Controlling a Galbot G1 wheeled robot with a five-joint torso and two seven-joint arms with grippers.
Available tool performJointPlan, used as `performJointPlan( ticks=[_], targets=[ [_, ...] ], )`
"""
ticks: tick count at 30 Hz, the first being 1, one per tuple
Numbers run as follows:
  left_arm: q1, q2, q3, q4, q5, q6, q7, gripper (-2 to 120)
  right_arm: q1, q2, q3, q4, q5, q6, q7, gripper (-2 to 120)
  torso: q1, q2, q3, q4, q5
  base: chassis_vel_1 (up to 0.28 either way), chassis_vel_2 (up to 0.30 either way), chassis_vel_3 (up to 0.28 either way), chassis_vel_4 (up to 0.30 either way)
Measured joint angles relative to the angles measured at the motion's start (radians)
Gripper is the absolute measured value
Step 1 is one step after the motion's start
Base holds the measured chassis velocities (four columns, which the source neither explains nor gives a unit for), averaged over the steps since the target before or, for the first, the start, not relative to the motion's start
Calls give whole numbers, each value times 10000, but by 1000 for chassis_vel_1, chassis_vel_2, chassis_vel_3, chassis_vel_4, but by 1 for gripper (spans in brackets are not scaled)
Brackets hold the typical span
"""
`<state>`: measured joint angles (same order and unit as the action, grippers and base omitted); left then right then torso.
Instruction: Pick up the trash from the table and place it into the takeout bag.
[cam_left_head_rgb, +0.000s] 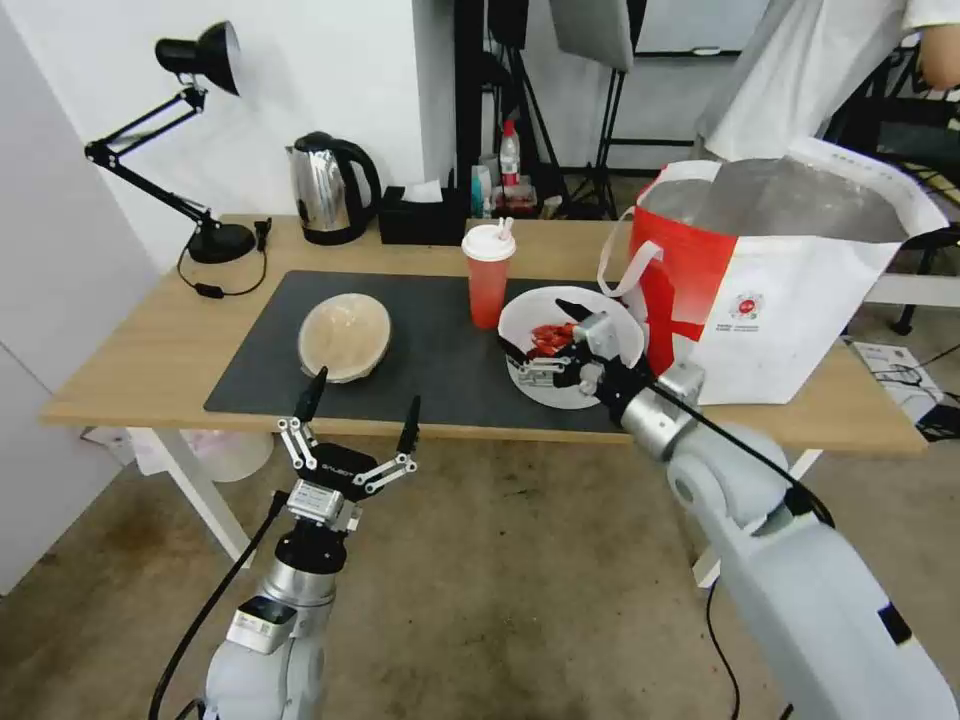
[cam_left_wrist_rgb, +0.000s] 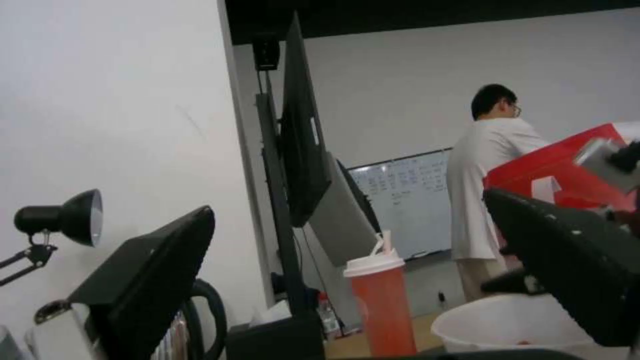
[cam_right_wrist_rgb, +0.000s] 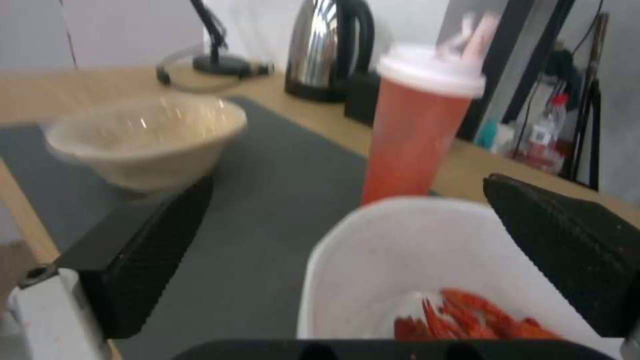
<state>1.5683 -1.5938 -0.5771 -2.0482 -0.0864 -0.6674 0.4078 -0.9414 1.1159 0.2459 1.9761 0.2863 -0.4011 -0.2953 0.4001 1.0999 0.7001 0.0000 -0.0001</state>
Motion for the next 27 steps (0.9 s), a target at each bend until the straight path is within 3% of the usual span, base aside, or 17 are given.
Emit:
performJointPlan(
  ticks=[15,27],
  targets=[
    [-71,-9,-202,210,-27,-159,-50,100,503,362,-348,-862,-1387,-1095,-59,100,0,0,-1,0,0,0,0,0,0],
    [-89,-8,-310,219,-56,-331,-50,100,627,531,-495,-1167,-1973,-1029,-153,99,-1,1,-2,0,-1,0,0,0,0]
  ],
)
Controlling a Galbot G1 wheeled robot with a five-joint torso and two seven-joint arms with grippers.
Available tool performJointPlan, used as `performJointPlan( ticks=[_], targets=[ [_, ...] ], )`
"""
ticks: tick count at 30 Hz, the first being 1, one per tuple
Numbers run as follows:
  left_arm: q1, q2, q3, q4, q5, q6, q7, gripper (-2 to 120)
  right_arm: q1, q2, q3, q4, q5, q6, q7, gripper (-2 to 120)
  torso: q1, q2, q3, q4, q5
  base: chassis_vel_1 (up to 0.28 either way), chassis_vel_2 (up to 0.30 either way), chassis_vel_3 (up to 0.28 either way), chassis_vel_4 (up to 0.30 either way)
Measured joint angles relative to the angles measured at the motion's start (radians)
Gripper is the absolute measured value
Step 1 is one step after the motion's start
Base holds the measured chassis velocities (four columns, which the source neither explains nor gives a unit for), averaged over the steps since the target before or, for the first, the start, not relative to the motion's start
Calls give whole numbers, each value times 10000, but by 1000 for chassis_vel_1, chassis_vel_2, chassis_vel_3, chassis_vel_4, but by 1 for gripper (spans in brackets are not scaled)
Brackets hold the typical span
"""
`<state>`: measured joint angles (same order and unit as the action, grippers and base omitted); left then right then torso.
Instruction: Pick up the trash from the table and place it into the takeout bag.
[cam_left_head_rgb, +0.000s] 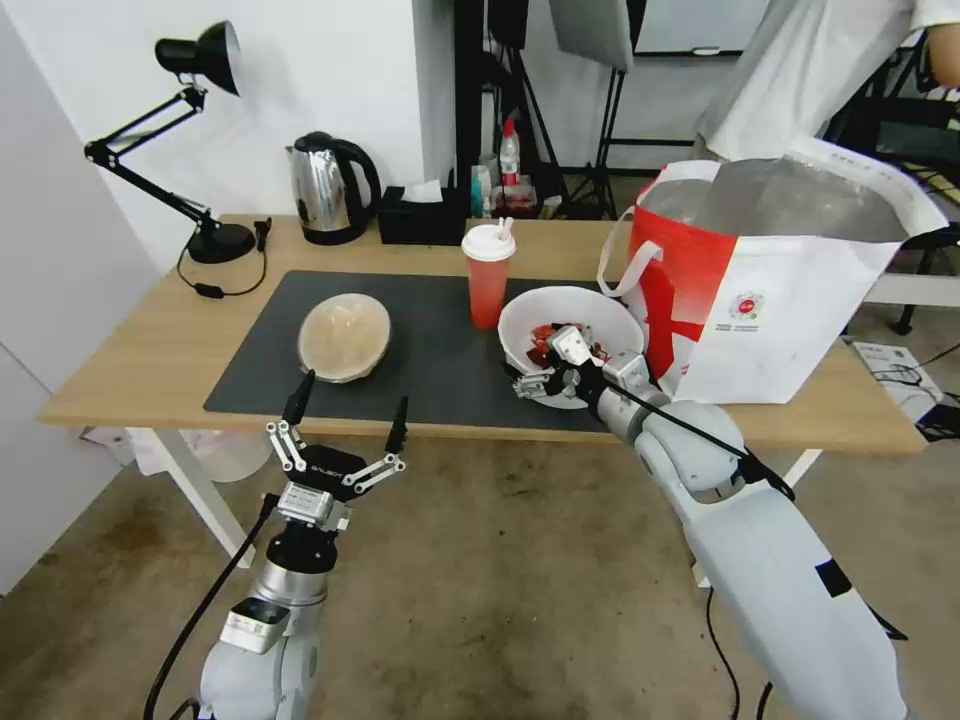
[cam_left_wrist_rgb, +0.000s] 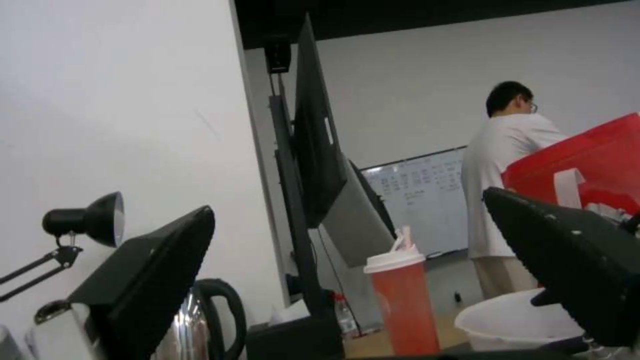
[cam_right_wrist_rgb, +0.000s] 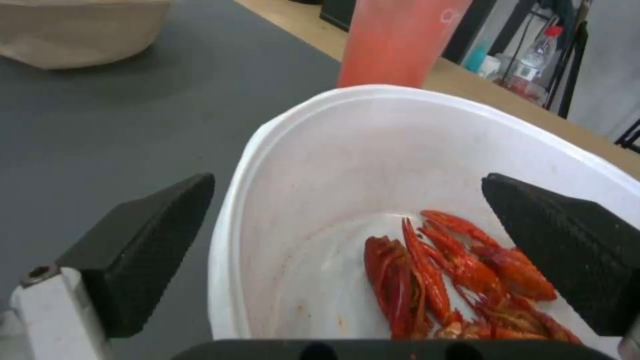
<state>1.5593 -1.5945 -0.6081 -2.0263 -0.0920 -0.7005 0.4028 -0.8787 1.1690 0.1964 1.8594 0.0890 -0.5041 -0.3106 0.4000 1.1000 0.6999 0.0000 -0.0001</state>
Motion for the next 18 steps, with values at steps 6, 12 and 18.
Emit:
performJointPlan(
  ticks=[6,12,18],
  targets=[
    [8,0,-31,29,-11,-96,0,100,123,83,-80,-178,-241,49,-128,96,-1,1,0,1,0,0,0,0,0],
    [-8,1,-46,29,-42,-141,-1,100,200,125,-171,-324,-512,81,-263,85,-2,2,-1,1,0,0,0,0,0],
    [-13,1,-51,35,-59,-186,-3,100,191,163,-220,-394,-710,83,-364,71,-2,2,-1,0,1,0,0,0,0]
  ],
)
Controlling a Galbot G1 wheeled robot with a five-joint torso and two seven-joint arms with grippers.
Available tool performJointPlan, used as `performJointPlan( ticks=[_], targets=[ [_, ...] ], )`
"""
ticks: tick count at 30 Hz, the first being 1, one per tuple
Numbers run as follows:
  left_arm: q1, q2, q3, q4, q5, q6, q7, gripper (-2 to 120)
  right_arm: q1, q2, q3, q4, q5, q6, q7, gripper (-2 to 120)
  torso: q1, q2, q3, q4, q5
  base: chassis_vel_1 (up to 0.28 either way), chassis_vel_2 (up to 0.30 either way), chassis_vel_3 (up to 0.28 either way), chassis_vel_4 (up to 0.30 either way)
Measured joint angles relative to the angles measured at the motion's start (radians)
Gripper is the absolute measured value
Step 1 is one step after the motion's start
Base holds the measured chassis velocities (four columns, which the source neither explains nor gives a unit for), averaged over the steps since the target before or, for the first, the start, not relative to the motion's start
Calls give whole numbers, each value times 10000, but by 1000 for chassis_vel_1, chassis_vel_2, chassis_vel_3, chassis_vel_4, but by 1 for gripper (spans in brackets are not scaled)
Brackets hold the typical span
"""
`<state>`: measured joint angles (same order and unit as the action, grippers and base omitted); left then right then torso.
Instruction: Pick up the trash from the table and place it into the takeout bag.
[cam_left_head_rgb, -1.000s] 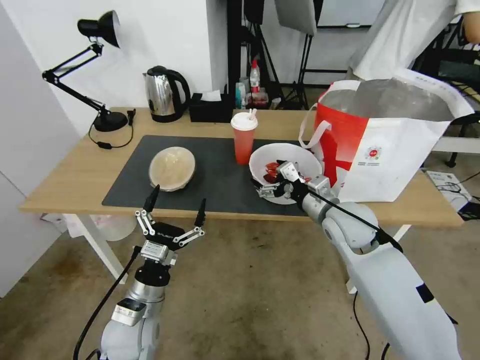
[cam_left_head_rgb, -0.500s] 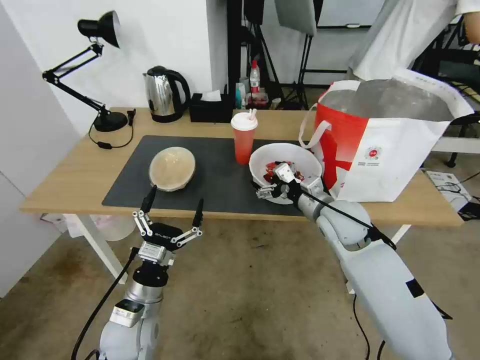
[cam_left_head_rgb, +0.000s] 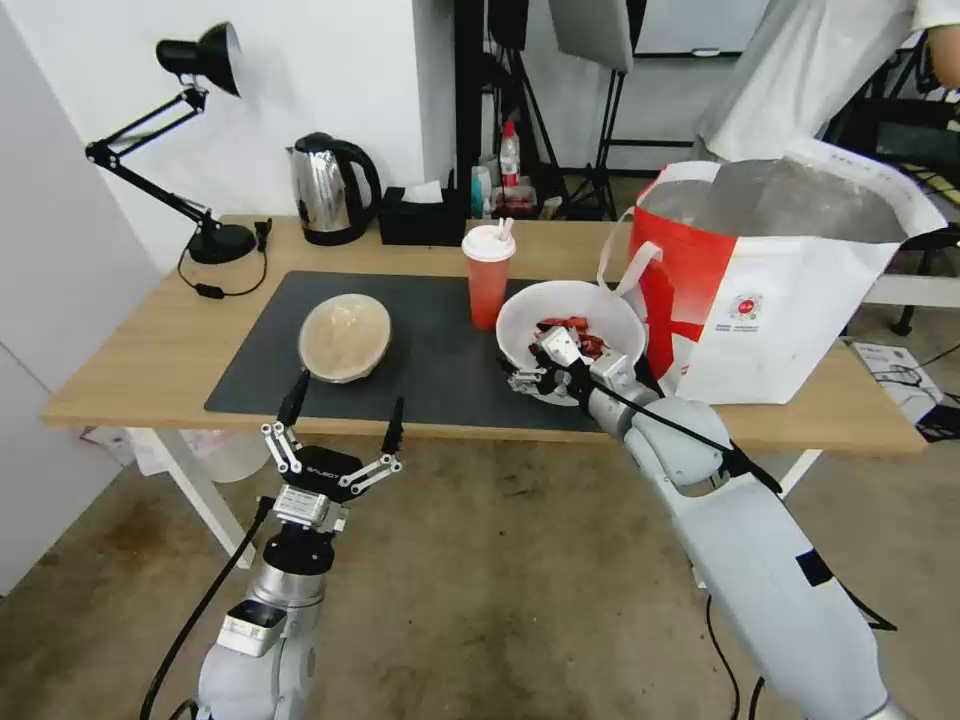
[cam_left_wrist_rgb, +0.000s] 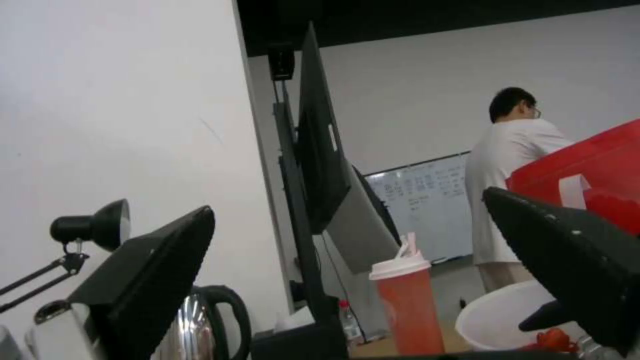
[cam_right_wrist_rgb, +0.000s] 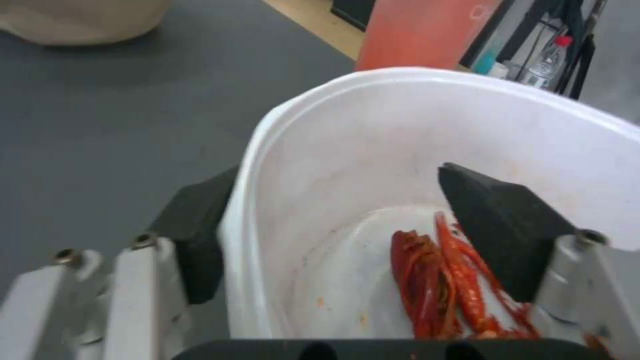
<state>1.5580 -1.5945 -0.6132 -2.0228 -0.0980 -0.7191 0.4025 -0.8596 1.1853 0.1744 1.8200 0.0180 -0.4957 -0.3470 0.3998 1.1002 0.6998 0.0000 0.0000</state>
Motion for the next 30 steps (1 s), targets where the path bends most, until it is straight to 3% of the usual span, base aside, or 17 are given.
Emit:
performJointPlan(
  ticks=[4,5,10,13,21,30],
  targets=[
    [-12,0,-15,17,-2,-25,-3,100,-26,-29,-29,-20,-116,5,-98,60,0,0,1,4,1,0,0,0,0],
    [-18,1,-28,28,-4,-32,-5,100,-43,-43,-35,-43,-134,-24,-106,53,2,-3,7,-7,3,0,0,0,0],
    [-25,2,-24,35,-4,-32,-5,100,-40,-38,-33,-41,-137,-19,-105,50,4,-5,6,-5,8,0,0,0,0],
    [-37,1,-24,41,-5,-37,-5,100,-38,-38,-31,-36,-139,7,-105,25,5,-4,5,-4,0,0,0,0,0],
    [-55,0,-26,68,1,-37,-5,100,-48,-46,11,14,-142,154,-98,1,4,-4,4,0,2,0,0,0,0],
    [-63,-1,-15,74,16,-37,-5,100,-66,-97,50,189,-148,210,-87,0,3,-3,2,0,0,0,0,0,0]
  ],
)
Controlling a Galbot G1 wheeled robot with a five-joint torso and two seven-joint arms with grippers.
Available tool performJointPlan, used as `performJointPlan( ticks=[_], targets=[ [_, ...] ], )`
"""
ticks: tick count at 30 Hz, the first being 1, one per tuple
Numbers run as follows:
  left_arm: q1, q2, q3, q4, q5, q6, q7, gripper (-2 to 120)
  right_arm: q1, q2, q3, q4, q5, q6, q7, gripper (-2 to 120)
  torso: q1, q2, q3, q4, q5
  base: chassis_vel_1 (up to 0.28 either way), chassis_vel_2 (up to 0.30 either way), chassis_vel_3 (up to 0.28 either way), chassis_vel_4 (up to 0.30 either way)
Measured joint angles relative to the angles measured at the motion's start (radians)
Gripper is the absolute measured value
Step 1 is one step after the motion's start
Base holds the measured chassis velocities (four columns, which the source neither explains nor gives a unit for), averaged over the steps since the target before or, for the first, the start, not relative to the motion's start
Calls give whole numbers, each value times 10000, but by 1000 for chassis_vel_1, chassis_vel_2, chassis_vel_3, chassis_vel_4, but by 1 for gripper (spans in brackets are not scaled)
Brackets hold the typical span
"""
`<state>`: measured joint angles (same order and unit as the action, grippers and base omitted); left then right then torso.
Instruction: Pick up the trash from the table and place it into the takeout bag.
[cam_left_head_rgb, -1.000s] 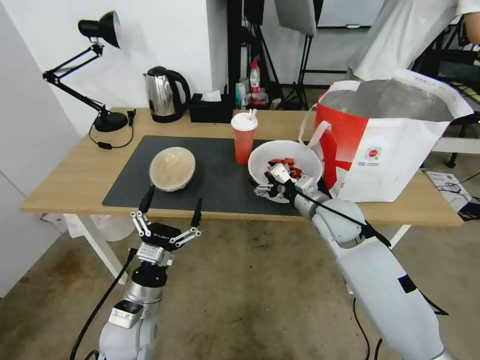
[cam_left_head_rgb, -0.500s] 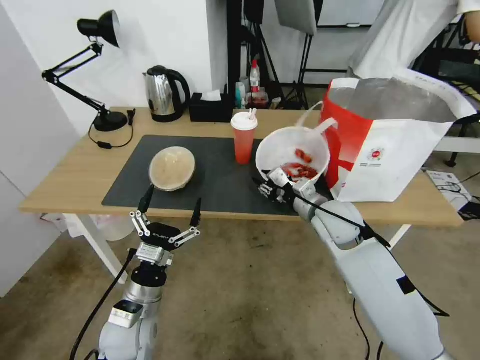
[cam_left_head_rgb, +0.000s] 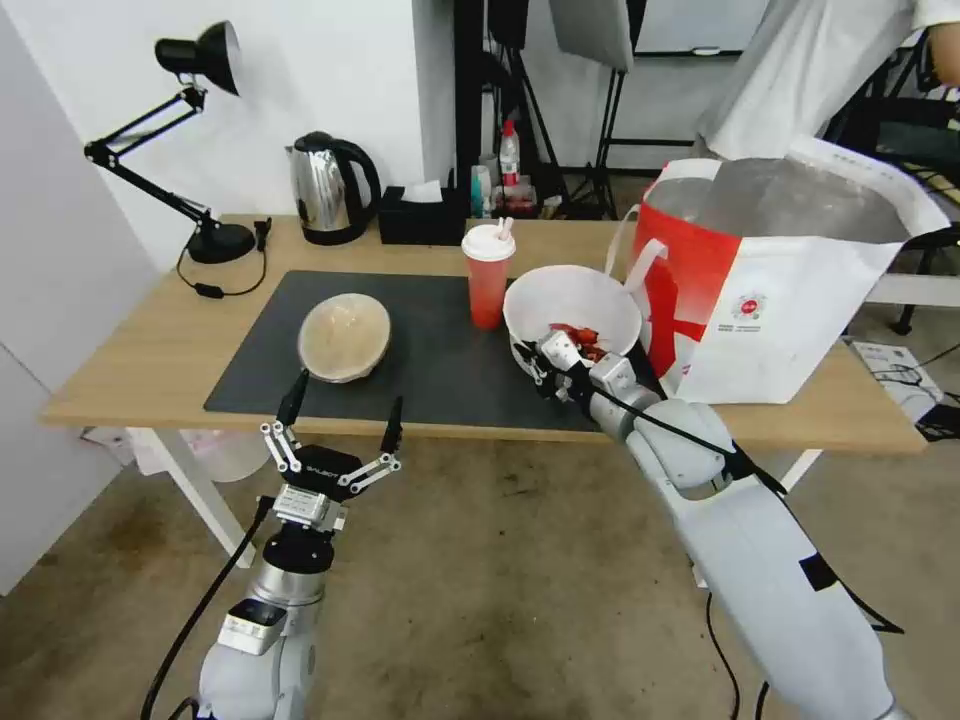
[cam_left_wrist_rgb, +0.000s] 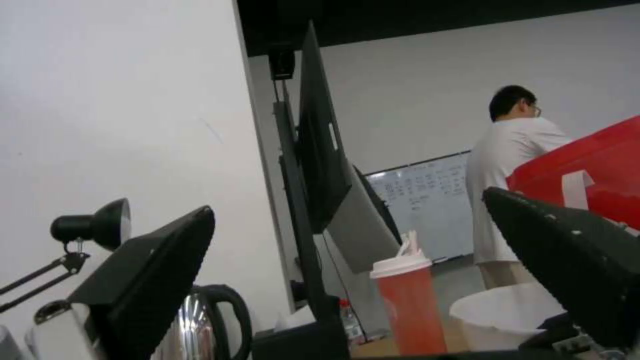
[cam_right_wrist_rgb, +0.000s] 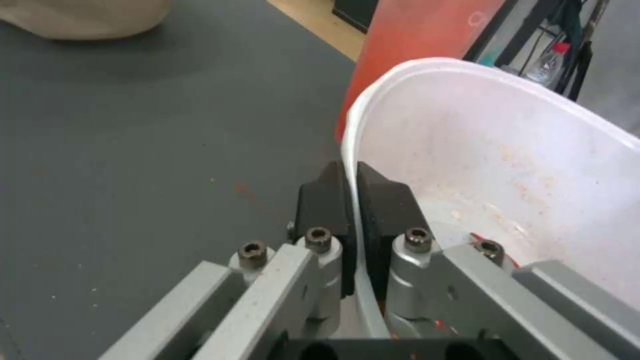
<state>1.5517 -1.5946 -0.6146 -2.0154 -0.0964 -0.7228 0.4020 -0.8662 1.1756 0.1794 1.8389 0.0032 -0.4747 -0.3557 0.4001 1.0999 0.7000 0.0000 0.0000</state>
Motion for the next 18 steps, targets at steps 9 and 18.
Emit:
performJointPlan(
  ticks=[9,18],
  targets=[
    [35,-1,-2,0,10,-25,5,100,-81,-57,52,270,-4,3,-1,0,0,0,0,1,1,0,0,0,0],
    [36,-1,36,-3,25,-35,7,100,-269,-303,266,886,24,3,-16,0,0,0,0,1,1,0,0,0,0]
  ],
)
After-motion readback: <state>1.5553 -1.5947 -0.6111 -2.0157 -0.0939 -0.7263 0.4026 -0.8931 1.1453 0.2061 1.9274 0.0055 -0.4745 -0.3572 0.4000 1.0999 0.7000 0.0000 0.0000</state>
